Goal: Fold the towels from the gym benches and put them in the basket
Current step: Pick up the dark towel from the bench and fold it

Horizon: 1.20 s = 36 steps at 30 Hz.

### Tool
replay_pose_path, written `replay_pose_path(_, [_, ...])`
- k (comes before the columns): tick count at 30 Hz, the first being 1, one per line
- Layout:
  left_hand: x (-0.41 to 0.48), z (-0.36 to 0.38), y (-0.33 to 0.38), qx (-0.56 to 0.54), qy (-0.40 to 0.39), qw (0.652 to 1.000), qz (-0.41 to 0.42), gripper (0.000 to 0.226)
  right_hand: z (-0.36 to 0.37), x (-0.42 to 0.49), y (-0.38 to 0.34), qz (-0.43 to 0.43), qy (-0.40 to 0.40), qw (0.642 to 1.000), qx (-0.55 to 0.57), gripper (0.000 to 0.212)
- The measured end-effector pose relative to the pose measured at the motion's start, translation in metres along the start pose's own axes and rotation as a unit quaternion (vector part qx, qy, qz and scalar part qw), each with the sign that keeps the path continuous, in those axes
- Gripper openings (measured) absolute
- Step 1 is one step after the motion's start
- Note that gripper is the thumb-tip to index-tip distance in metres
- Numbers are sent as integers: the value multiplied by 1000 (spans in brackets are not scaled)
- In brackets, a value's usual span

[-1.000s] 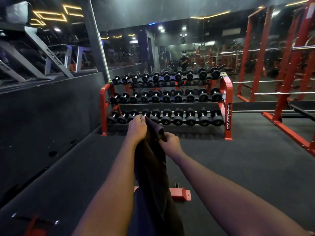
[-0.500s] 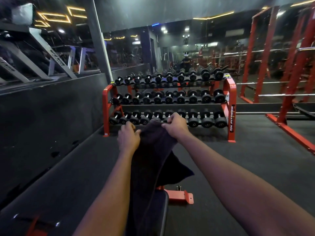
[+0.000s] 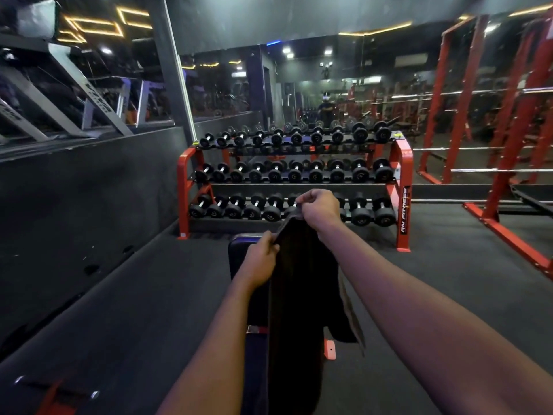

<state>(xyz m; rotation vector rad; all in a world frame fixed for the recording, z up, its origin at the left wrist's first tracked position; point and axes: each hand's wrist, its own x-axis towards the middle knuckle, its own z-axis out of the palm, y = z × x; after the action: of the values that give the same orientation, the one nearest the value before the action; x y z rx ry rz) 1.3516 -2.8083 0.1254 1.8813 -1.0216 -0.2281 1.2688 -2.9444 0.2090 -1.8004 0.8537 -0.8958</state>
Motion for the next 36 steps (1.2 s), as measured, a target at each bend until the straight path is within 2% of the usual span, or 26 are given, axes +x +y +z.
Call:
replay_pose_path(2, [8, -6, 7, 31, 39, 999, 15, 18, -9, 4, 7, 24, -21, 996, -89, 17])
replay_pose_path(4, [17, -9, 14, 65, 56, 996, 38, 21, -13, 4, 16, 12, -113, 984, -135, 18])
replay_pose_path(6, [27, -10, 23, 90, 59, 992, 71, 25, -15, -2, 21, -31, -225, 955, -190, 40])
replay_pose_path(7, [31, -10, 28, 96, 56, 990, 83, 26, -15, -5, 25, -49, -240, 944, -219, 46])
replay_pose_path(8, [33, -9, 33, 101, 51, 989, 92, 24, -13, -5, 30, -67, -217, 943, -244, 41])
replay_pose_path(11, [35, -11, 37, 116, 34, 987, 104, 12, -13, -3, 39, -90, -60, 958, -267, 19])
replay_pose_path(13, [33, -11, 29, 121, 8, 989, 85, 8, -17, -2, 35, -86, -3, 967, -242, 18])
replay_pose_path(16, [21, -6, -1, 150, -44, 987, 34, 21, -35, 10, 21, -97, 99, 983, -121, 21])
replay_pose_path(18, [7, -1, -23, 154, -62, 986, -6, 24, -53, 24, 12, -107, 125, 981, -106, 20])
replay_pose_path(19, [2, 1, -30, 148, -61, 987, -17, 23, -60, 27, 7, -109, 97, 981, -125, 20])
replay_pose_path(22, [-1, 4, -28, 116, -23, 993, 8, 20, -61, 20, 11, -103, -81, 970, -203, 14])
replay_pose_path(24, [9, 4, -11, 111, 6, 993, 46, 20, -46, 9, 29, -90, -174, 957, -215, 21])
replay_pose_path(26, [21, 0, 9, 110, 2, 991, 70, 15, -28, -1, 48, -87, -230, 948, -202, 36])
replay_pose_path(28, [31, -8, 24, 78, -6, 993, 84, 10, -14, -4, 61, -96, -227, 946, -210, 43])
replay_pose_path(32, [41, -21, 33, 47, -62, 993, 87, 6, -12, -1, 68, -124, -163, 966, -159, 38])
replay_pose_path(34, [42, -24, 29, 41, -81, 992, 88, 9, -15, 0, 66, -133, -185, 965, -131, 44])
replay_pose_path(36, [43, -24, 25, 34, -101, 990, 88, 14, -16, 2, 62, -133, -214, 957, -141, 38])
